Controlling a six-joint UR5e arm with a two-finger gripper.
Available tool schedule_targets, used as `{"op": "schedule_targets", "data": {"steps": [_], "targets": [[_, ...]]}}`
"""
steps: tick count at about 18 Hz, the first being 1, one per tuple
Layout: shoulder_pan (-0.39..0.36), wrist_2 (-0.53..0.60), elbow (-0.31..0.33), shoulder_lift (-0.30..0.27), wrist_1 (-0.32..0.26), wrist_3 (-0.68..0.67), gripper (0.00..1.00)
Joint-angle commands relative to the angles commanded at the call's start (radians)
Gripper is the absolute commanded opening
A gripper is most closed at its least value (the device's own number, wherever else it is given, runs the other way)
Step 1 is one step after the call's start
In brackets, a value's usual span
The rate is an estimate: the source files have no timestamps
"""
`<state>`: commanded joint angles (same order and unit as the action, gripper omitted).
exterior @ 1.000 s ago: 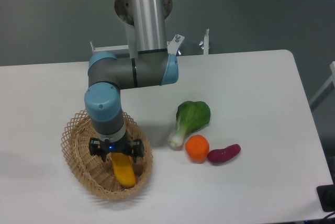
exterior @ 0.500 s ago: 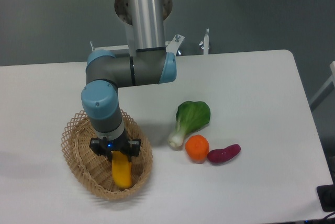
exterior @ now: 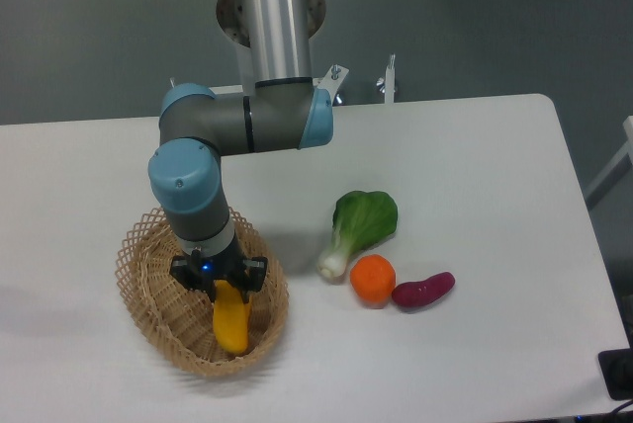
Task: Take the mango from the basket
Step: 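Lift the mango out of the basket and carry it beside the sweet potato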
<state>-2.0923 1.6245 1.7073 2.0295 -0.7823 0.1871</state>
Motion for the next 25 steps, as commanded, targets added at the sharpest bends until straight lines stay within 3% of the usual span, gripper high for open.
{"op": "schedule_targets", "data": {"steps": [5,12,20,25], "targets": [[-0.017,0.002,-0.014,-0.066,-0.003,0.009,0.48],[-0.221,-0.002,-0.018,-0.166,-0.02,0.268,0.47],[-0.457,-0.037,-0.025,-0.18,-0.023,0.618,0.48],[-0.584,-0.09,-0.021,-0.207,-0.077,0.797,0.48]]}}
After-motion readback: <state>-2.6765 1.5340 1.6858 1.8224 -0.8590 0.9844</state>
